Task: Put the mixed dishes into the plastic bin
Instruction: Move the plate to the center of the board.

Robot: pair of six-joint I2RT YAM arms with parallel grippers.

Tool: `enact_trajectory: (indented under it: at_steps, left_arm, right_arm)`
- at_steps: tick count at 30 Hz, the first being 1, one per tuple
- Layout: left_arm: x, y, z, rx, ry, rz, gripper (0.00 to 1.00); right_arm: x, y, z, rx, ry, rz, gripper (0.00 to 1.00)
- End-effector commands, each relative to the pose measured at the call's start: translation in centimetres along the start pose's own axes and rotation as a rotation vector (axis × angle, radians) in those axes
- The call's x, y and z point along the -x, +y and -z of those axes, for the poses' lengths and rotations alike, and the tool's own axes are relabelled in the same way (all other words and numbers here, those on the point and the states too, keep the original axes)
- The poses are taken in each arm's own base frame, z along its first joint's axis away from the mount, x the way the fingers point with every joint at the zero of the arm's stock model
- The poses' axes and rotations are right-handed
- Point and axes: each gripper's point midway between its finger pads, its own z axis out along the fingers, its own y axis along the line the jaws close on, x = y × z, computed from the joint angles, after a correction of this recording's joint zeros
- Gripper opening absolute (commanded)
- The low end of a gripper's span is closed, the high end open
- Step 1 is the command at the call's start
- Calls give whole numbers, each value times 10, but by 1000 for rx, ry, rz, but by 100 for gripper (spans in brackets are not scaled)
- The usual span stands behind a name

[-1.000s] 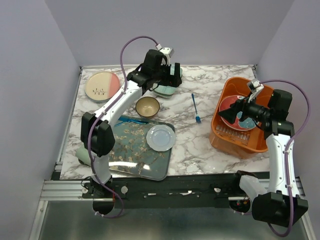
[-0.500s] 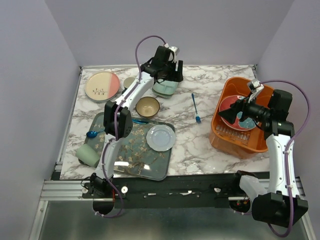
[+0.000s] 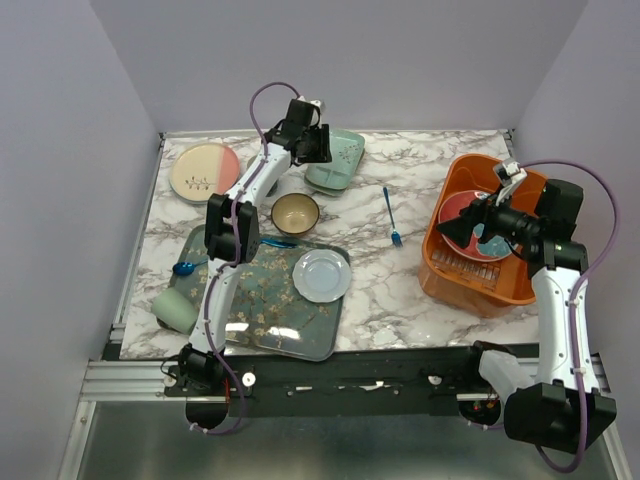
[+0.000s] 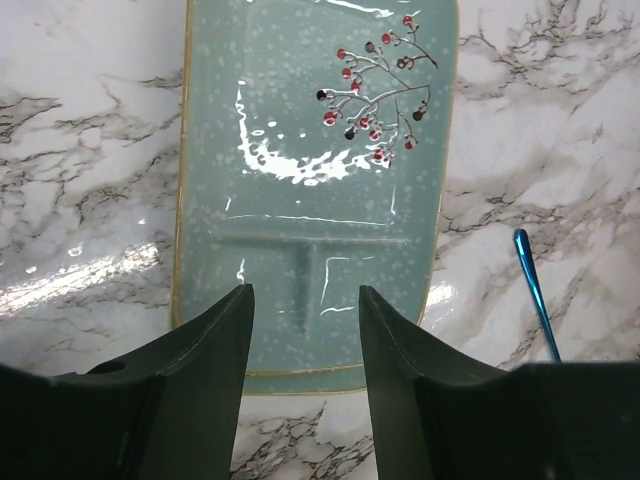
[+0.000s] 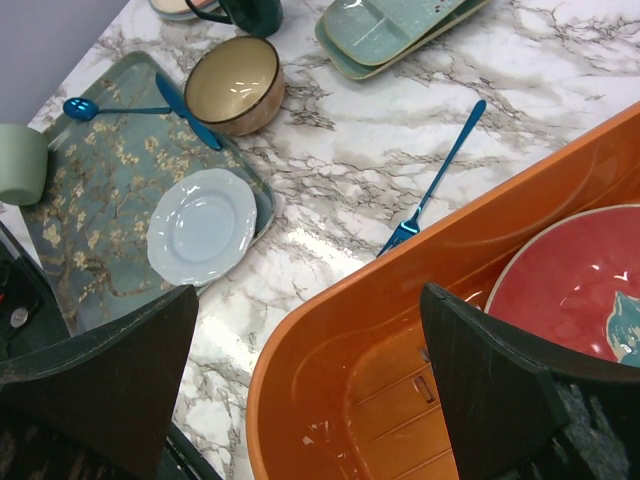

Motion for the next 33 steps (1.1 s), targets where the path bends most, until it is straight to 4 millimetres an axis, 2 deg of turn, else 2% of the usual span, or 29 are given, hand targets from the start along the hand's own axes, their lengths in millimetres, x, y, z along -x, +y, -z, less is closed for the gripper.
enact_trajectory:
  at_steps: [1, 6, 10, 11, 13, 14, 15, 16, 17, 18, 19, 20, 21, 22, 23, 24, 25, 26, 27, 28, 29, 33]
  left_arm:
    - [9, 16, -7, 38, -32, -14, 53]
    - [10, 17, -2, 20, -24, -33, 50]
    - [28, -8, 22, -78, -59, -61, 52]
    - [43, -17, 38, -95, -96, -72, 54]
    - [55, -23, 53, -113, -129, -80, 57]
    - [69, -30, 72, -127, -167, -88, 58]
    - [79, -34, 83, -135, -198, -89, 59]
    - [77, -32, 86, -138, -197, -79, 59]
    - [91, -40, 109, -162, -238, -65, 62]
    - [103, -37, 119, -167, -283, -51, 64]
    - [96, -28, 121, -158, -275, -24, 66]
    - [110, -33, 147, -173, -327, -19, 70]
    - [121, -34, 158, -193, -379, 13, 72]
    - [111, -14, 157, -164, -370, 51, 75]
    - [122, -15, 184, -167, -426, 61, 80]
    - [131, -7, 196, -147, -478, 90, 83]
    - [120, 15, 196, -101, -473, 125, 85]
    - [127, 20, 219, -74, -524, 130, 88]
    - [127, 31, 227, -37, -546, 140, 90]
    - [116, 54, 226, 53, -547, 162, 93]
    - [118, 72, 243, 117, -579, 171, 99]
    - [82, 143, 250, 382, -500, 183, 99]
  right_arm:
    - [-2, -2, -2, 16, -3, 0, 100]
    - [-3, -2, -2, 16, -2, -2, 100]
    - [-4, -4, -3, 15, 2, -5, 100]
    - [-4, -4, -3, 15, 2, -5, 100]
    - [-4, -3, -4, 17, 3, -8, 100]
    - [-4, -3, -4, 17, 3, -6, 100]
    - [-5, -4, -4, 17, 4, -7, 100]
    - [-4, -3, -4, 19, 4, -7, 100]
    - [-5, -3, -4, 19, 4, -7, 100]
    - [-4, -3, -3, 17, 2, -5, 100]
    - [-5, -3, -4, 18, 3, -6, 100]
    - [-5, -3, -4, 20, 4, -6, 100]
    - [-5, -3, -4, 20, 5, -7, 100]
    - [-5, -3, -4, 19, 3, -6, 100]
    - [-5, -3, -4, 20, 4, -6, 100]
    - [-5, -3, -4, 22, 3, -7, 100]
    - [-5, -3, -4, 22, 4, -7, 100]
    - [-5, -2, -4, 23, 4, -7, 100]
    - [-5, -2, -4, 26, 4, -7, 100]
    - [-5, -2, -4, 26, 3, -6, 100]
    - [-5, -1, -4, 29, 3, -7, 100]
    - [-5, 0, -4, 37, 2, -10, 100]
